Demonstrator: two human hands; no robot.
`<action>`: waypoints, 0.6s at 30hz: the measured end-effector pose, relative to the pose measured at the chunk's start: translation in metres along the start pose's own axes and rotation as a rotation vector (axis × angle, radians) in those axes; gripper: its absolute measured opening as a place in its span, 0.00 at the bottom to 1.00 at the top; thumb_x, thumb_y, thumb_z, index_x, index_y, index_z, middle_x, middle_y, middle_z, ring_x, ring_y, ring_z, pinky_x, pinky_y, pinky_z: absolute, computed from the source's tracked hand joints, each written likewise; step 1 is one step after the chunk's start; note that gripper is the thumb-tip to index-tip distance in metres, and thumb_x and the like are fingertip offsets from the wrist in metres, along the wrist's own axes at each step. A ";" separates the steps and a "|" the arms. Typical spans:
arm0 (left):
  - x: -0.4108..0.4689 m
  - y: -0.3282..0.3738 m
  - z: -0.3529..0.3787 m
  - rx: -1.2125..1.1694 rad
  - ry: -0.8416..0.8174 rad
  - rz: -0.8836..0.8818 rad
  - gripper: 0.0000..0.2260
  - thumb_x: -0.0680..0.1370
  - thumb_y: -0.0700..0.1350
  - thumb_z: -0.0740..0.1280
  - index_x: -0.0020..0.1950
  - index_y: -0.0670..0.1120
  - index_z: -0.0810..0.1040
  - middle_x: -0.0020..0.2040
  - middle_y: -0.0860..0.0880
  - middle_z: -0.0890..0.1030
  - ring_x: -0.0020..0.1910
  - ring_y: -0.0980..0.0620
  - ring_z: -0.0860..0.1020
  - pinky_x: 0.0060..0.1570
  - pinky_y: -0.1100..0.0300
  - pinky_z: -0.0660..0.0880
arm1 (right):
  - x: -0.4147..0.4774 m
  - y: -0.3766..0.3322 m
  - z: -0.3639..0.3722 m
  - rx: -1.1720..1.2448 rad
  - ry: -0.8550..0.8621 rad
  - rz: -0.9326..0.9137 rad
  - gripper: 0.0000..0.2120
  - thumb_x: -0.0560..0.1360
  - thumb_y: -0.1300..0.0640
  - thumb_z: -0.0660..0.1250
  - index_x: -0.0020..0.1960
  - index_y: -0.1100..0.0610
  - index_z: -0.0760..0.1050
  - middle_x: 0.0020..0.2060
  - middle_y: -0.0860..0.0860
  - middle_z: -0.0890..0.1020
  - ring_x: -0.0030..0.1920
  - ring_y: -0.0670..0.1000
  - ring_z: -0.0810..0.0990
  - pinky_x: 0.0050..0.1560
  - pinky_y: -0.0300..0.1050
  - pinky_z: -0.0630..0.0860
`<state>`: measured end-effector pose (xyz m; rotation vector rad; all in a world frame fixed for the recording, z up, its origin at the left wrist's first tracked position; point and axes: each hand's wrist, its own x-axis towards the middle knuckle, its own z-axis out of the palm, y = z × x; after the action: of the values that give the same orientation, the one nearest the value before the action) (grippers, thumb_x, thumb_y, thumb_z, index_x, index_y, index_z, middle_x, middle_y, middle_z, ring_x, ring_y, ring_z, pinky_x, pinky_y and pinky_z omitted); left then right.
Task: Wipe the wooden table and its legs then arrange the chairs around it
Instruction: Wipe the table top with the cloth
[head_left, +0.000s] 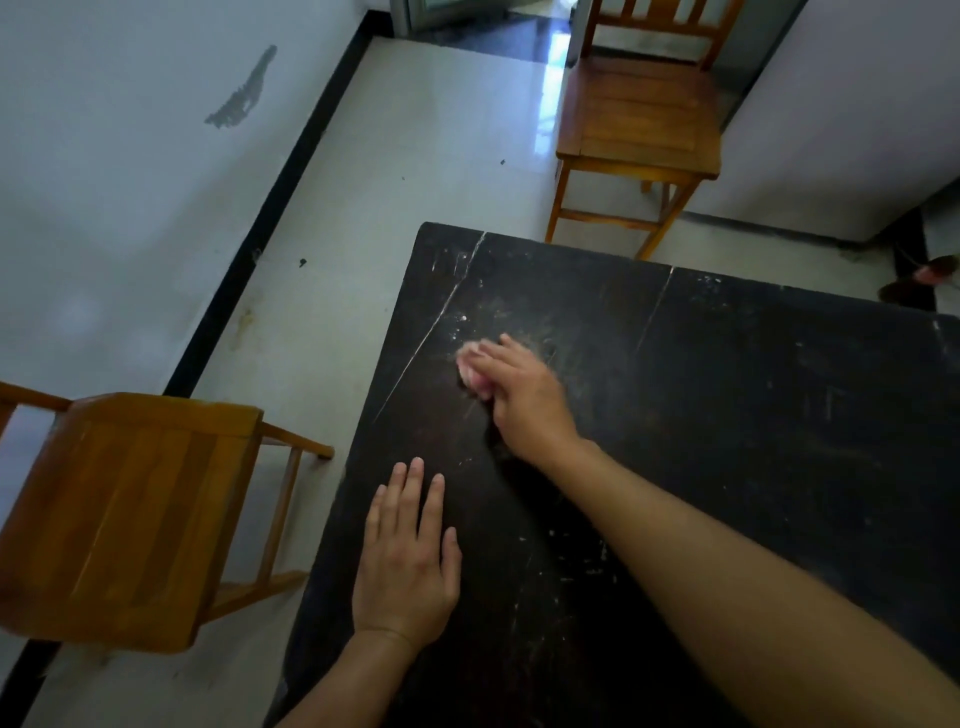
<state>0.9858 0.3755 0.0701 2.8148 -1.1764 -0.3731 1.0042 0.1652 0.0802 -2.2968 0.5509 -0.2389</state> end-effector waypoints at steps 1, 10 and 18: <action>0.000 0.000 0.000 0.001 -0.006 0.003 0.25 0.78 0.53 0.53 0.72 0.43 0.65 0.75 0.40 0.63 0.75 0.44 0.56 0.73 0.51 0.46 | -0.002 0.001 -0.012 0.086 -0.036 0.038 0.22 0.76 0.70 0.61 0.65 0.54 0.77 0.67 0.50 0.77 0.70 0.49 0.70 0.73 0.45 0.64; 0.001 -0.005 -0.001 -0.090 0.028 0.069 0.25 0.78 0.51 0.52 0.71 0.40 0.69 0.73 0.37 0.65 0.74 0.40 0.61 0.72 0.46 0.53 | -0.142 0.039 -0.081 -0.165 0.560 0.957 0.22 0.80 0.65 0.58 0.73 0.56 0.67 0.69 0.57 0.72 0.70 0.56 0.68 0.71 0.53 0.64; -0.027 -0.096 0.003 -0.099 0.079 0.202 0.27 0.78 0.52 0.54 0.72 0.38 0.66 0.74 0.37 0.63 0.74 0.40 0.61 0.71 0.47 0.54 | -0.050 -0.082 0.081 -0.081 0.584 0.827 0.31 0.77 0.71 0.57 0.77 0.54 0.58 0.77 0.49 0.59 0.78 0.50 0.49 0.78 0.47 0.44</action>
<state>1.0332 0.4623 0.0579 2.5723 -1.3693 -0.2932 1.0119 0.2909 0.0819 -1.8524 1.7563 -0.4744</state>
